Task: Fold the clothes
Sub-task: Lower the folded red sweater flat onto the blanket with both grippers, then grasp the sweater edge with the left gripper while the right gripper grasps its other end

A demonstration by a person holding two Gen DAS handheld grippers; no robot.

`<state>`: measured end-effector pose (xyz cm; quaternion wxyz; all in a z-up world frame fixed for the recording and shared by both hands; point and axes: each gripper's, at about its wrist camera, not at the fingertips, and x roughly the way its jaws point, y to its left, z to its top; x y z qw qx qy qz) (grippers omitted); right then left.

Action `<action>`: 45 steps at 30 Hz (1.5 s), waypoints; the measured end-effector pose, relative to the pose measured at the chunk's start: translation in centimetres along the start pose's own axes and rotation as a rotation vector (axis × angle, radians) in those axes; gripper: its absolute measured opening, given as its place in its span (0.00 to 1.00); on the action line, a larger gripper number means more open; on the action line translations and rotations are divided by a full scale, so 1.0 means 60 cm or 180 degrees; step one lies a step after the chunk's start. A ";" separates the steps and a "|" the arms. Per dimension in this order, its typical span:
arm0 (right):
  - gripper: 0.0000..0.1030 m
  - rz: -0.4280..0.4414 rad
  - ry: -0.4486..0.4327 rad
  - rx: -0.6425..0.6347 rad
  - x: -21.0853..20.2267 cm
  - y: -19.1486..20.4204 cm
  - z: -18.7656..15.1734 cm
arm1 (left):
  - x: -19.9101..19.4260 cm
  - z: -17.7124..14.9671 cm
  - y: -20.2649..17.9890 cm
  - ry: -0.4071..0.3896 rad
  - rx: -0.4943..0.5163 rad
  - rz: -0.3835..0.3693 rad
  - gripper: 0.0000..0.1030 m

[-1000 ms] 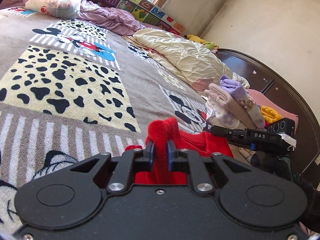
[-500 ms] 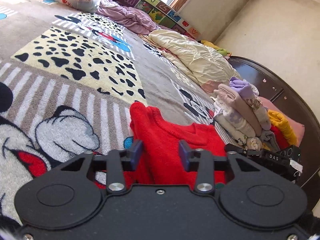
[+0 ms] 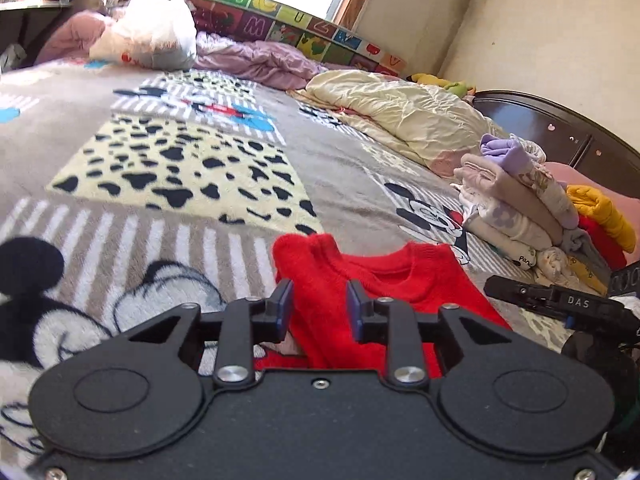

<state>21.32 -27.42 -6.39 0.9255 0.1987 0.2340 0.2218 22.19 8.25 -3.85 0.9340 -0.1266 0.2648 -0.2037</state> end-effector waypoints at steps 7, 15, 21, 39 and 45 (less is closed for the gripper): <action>0.26 0.0166 0.0225 -0.0868 0.064 0.050 0.030 | 0.051 0.010 -0.048 0.0014 0.0637 0.0026 0.43; 0.26 0.0171 0.0713 -0.0059 0.163 -0.038 0.054 | 0.161 0.002 -0.025 0.0576 0.0726 0.0161 0.43; 0.27 0.0201 0.0437 -0.0460 0.095 0.011 0.057 | 0.077 0.000 -0.067 0.0281 0.0955 0.0246 0.43; 0.33 0.0018 0.0647 -0.1388 0.006 0.106 -0.077 | 0.027 -0.140 -0.163 0.0465 0.1628 0.0463 0.48; 0.33 0.0018 0.0429 -0.1412 -0.029 0.125 -0.089 | 0.009 -0.131 -0.188 0.0481 0.1562 0.0492 0.47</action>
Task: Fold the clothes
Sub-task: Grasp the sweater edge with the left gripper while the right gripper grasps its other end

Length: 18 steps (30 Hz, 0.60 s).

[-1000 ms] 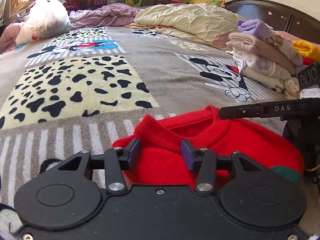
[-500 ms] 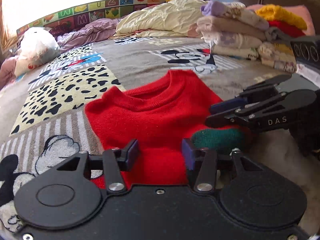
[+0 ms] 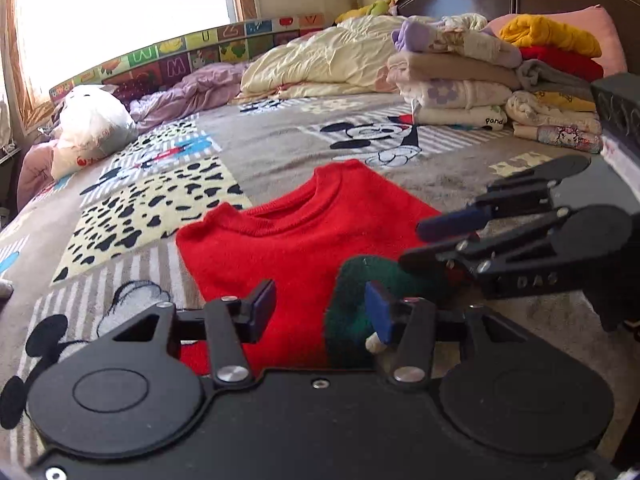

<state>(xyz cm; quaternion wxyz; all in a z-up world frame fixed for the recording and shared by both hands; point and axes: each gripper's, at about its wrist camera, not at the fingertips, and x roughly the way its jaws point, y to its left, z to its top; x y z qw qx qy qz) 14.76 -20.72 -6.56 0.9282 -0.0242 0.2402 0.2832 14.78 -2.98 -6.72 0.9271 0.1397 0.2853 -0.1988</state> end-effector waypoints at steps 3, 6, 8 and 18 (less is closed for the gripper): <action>0.34 0.0020 0.0146 0.0113 0.008 -0.008 -0.006 | 0.018 -0.020 -0.005 0.0011 0.0068 0.0016 0.49; 0.33 -0.0036 0.0044 0.0041 -0.017 0.003 0.000 | -0.022 0.000 0.027 -0.0119 -0.0416 -0.0133 0.50; 0.42 -0.0065 -0.0045 0.0301 -0.031 -0.011 0.000 | -0.030 -0.004 0.058 -0.0199 -0.0891 -0.0160 0.50; 0.70 0.0256 0.0079 0.2133 0.060 -0.157 -0.007 | 0.033 -0.042 0.185 -0.0007 -0.2707 -0.0517 0.66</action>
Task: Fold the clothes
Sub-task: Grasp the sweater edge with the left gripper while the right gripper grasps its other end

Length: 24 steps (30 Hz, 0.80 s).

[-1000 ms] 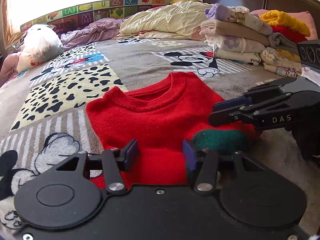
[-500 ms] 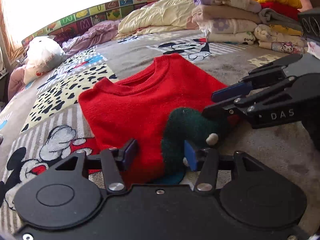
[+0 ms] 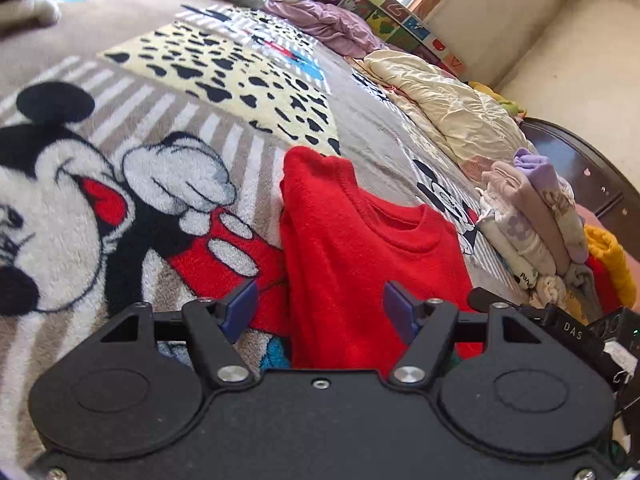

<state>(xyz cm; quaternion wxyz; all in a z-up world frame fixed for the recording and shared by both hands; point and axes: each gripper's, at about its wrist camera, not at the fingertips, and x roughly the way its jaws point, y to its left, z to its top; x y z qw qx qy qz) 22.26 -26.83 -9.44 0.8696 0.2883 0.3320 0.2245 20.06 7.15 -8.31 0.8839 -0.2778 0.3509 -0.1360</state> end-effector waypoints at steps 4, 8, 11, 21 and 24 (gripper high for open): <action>0.62 0.0296 0.0048 0.0599 0.054 -0.036 0.019 | 0.033 0.007 -0.001 0.0026 -0.0259 -0.0181 0.61; 0.51 0.0264 0.0095 0.0628 0.068 -0.030 0.011 | 0.046 -0.003 -0.019 0.0075 -0.0306 -0.0190 0.30; 0.30 0.0293 0.0115 0.0758 0.066 -0.026 0.004 | 0.029 -0.007 -0.027 0.0078 -0.0424 -0.0260 0.24; 0.44 0.0344 -0.0029 0.1279 -0.046 -0.048 -0.056 | -0.065 -0.075 0.034 0.0224 -0.0680 -0.0421 0.51; 0.47 0.0333 -0.0077 0.1118 -0.039 -0.044 -0.044 | -0.081 -0.079 0.035 0.0171 -0.0684 -0.0425 0.56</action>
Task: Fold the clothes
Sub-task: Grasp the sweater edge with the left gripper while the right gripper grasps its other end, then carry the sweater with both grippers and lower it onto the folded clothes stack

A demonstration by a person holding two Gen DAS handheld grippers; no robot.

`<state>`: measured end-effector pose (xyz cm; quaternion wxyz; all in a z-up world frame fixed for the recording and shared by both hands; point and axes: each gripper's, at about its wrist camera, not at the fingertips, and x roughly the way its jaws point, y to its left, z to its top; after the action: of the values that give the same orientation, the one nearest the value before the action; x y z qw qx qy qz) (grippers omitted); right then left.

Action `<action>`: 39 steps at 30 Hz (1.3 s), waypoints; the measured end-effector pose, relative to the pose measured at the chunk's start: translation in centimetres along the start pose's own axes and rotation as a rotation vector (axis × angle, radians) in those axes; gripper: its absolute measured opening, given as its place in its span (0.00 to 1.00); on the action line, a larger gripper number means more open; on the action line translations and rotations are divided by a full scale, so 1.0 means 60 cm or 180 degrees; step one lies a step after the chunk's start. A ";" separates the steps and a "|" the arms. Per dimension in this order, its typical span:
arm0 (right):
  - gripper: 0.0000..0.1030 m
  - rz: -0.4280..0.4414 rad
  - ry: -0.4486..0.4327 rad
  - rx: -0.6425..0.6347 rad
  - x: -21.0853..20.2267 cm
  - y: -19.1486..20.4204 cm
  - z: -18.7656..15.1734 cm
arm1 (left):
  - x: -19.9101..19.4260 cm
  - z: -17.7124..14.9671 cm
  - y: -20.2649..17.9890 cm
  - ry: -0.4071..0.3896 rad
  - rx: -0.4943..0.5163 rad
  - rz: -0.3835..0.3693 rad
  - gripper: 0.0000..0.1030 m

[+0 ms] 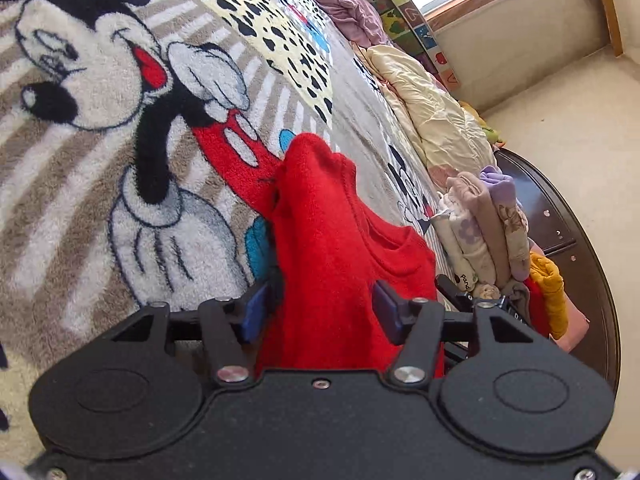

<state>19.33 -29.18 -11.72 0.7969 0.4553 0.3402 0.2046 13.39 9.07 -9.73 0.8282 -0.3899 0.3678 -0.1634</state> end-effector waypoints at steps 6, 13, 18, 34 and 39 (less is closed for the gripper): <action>0.25 0.0030 0.0015 0.0552 0.055 -0.036 0.043 | 0.012 -0.004 0.005 -0.0031 0.0140 0.0032 0.44; 0.16 -0.0073 0.0014 -0.0117 0.076 -0.023 0.042 | 0.012 -0.001 0.017 0.0009 0.0127 -0.0043 0.42; 0.32 -0.0080 -0.0236 -0.0292 0.028 -0.004 0.028 | 0.009 0.001 0.021 0.0031 0.0112 -0.0127 0.42; 0.43 0.0054 -0.0193 0.0139 -0.032 -0.036 -0.019 | 0.020 -0.008 -0.008 0.0047 0.0136 -0.0196 0.57; 0.51 -0.0023 0.0096 -0.0204 -0.033 -0.006 -0.066 | 0.031 -0.009 -0.018 0.0049 0.0214 -0.0140 0.56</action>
<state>15.12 -28.30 -12.72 0.8066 0.4252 0.3471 0.2193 14.27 7.04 -10.02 0.8342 -0.3685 0.3598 -0.1969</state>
